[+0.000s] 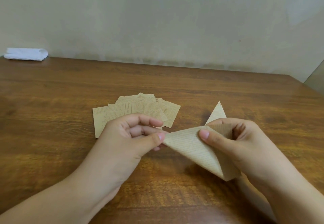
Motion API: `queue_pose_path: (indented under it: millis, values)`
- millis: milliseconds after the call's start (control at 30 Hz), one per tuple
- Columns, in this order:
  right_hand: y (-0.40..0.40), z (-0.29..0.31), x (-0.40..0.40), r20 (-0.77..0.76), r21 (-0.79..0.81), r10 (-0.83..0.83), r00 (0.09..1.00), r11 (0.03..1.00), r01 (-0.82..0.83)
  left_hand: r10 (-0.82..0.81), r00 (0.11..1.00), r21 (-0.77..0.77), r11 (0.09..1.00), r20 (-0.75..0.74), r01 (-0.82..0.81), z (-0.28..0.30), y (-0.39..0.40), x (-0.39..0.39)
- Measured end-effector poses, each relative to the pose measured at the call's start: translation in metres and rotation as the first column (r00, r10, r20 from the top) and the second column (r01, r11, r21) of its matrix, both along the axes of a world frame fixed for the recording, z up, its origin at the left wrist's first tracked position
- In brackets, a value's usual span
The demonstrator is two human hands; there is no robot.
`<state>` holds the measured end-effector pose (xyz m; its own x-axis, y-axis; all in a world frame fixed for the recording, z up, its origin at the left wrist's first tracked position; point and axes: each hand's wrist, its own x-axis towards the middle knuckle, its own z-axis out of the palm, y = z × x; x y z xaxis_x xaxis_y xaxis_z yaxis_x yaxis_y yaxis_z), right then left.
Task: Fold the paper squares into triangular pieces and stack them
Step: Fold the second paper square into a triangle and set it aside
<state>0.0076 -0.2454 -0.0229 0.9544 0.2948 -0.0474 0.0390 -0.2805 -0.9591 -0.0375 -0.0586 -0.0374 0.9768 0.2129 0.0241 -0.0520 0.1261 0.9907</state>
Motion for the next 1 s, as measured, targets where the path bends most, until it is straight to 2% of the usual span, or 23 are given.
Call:
queue_pose_path:
  millis: [100, 267, 433, 600, 1000]
  values:
    - [0.004, 0.002, -0.002, 0.061, 0.037, -0.048, 0.997, 0.998, 0.046, 0.012, 1.000, -0.041, 0.999, 0.001, -0.012, 0.001, -0.001, -0.001]
    - [0.012, 0.003, -0.010, 0.151, 0.100, -0.075, 0.986, 0.993, 0.060, -0.080, 0.994, -0.163, 0.984, -0.069, 0.068, 0.000, -0.001, -0.003]
    - [0.016, -0.004, -0.012, 0.079, 0.109, -0.002, 0.997, 0.994, -0.007, -0.011, 1.000, -0.199, 0.980, -0.023, 0.006, 0.002, 0.003, -0.002]
    - [0.015, -0.003, -0.010, -0.030, 0.113, 0.102, 0.994, 0.989, -0.098, -0.037, 0.999, -0.194, 0.981, -0.036, 0.029, 0.003, 0.003, -0.003]
    - [0.008, -0.002, -0.007, -0.055, 0.187, 0.133, 0.990, 0.975, -0.121, -0.014, 1.000, -0.216, 0.976, -0.014, 0.011, 0.002, 0.005, -0.001]
